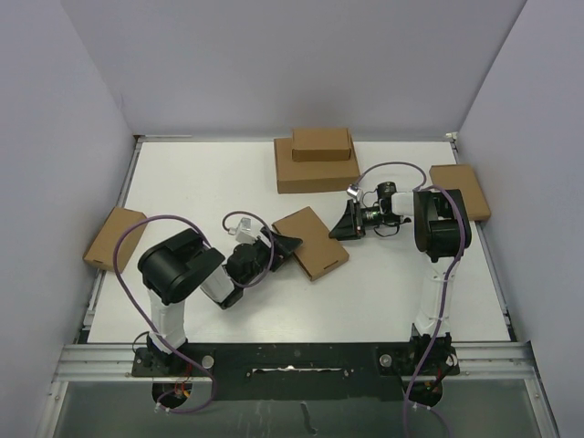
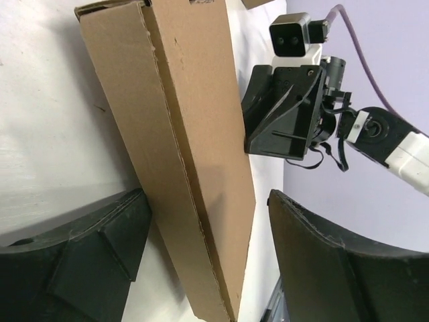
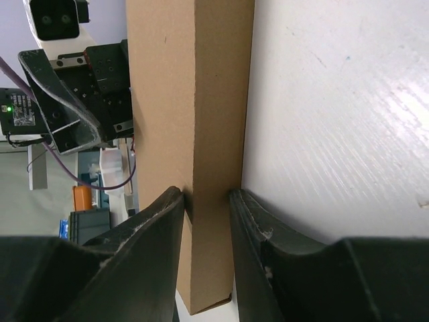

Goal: Fold the paper box

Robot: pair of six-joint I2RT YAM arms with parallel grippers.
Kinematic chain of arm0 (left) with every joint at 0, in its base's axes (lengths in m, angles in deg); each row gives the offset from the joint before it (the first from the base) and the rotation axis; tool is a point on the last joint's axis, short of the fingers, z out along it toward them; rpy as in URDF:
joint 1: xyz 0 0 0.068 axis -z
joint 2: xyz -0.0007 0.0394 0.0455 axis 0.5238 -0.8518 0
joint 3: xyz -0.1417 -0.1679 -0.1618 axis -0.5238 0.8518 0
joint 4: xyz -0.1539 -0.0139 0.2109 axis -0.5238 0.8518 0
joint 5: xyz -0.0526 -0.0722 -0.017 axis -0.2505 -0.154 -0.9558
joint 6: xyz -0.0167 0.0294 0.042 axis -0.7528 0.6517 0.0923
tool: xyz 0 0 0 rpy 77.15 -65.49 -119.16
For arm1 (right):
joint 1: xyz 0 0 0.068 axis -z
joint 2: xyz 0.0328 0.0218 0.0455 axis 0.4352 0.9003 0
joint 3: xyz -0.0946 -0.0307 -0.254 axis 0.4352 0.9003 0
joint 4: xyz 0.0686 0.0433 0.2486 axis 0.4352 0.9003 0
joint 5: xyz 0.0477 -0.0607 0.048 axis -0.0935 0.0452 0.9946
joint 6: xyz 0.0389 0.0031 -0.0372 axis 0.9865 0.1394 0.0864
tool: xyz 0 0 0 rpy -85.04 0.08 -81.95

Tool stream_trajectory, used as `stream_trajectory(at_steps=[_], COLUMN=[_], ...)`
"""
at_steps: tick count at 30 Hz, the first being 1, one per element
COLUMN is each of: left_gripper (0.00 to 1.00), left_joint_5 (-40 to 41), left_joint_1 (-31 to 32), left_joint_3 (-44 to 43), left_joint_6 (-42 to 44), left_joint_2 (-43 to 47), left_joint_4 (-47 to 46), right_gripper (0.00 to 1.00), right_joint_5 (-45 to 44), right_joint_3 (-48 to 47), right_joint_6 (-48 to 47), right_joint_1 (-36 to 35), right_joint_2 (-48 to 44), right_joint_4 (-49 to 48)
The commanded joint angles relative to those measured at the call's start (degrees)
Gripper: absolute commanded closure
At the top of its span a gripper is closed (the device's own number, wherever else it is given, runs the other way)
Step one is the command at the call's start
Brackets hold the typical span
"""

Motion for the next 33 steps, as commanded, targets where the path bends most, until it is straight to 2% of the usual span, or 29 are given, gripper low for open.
stream_trajectory(at_steps=[1,5,9,13,17,20,22,25,26,28,33], left_gripper=[0.39,0.57,0.75,0.83,0.86,0.86,0.86,0.85,0.84,0.84,0.84], left_joint_5=[0.34,0.45,-0.25,-2.16,-7.75,-14.33,-14.93,-9.05,-7.46,-5.56,-3.36], left_joint_1=[0.58,0.59,-0.24,-2.66,-6.82,-11.00,-13.01,-13.51,-13.68,-13.78,-11.18], left_joint_3=[-2.42,-3.44,-2.85,-0.40,1.59,0.42,-4.12,-16.77,-20.87,-29.21,-48.99], left_joint_6=[1.15,1.76,3.44,5.01,8.24,15.16,24.51,41.98,46.91,57.81,71.20], left_joint_2=[-1.42,-1.40,0.25,4.49,12.29,22.13,31.96,40.45,41.68,41.96,33.64], left_joint_4=[1.82,2.02,2.09,3.40,10.31,26.68,46.02,76.78,86.90,99.45,121.10], right_gripper=[0.68,0.67,0.64,0.49,0.41,0.41,0.41,0.41,0.41,0.41,0.41], right_joint_5=[-8.32,-7.40,-2.86,-2.82,-4.20,-5.09,-5.58,-6.00,-5.77,-5.34,-5.14], right_joint_3=[-0.14,-0.38,-2.19,-4.19,-5.04,-4.71,-4.22,-3.10,-2.56,-1.94,-1.02], right_joint_6=[-2.21,-2.33,-4.58,-9.25,-13.71,-15.88,-16.24,-15.60,-15.00,-14.47,-14.13], right_joint_1=[0.48,0.17,0.08,0.86,3.10,4.72,5.34,5.39,5.40,5.41,5.60], right_joint_2=[2.31,2.00,1.04,-4.02,-10.57,-15.75,-19.19,-23.61,-25.18,-26.82,-29.35], right_joint_4=[0.10,0.10,2.45,6.33,9.53,10.62,10.45,9.31,8.49,7.90,7.42])
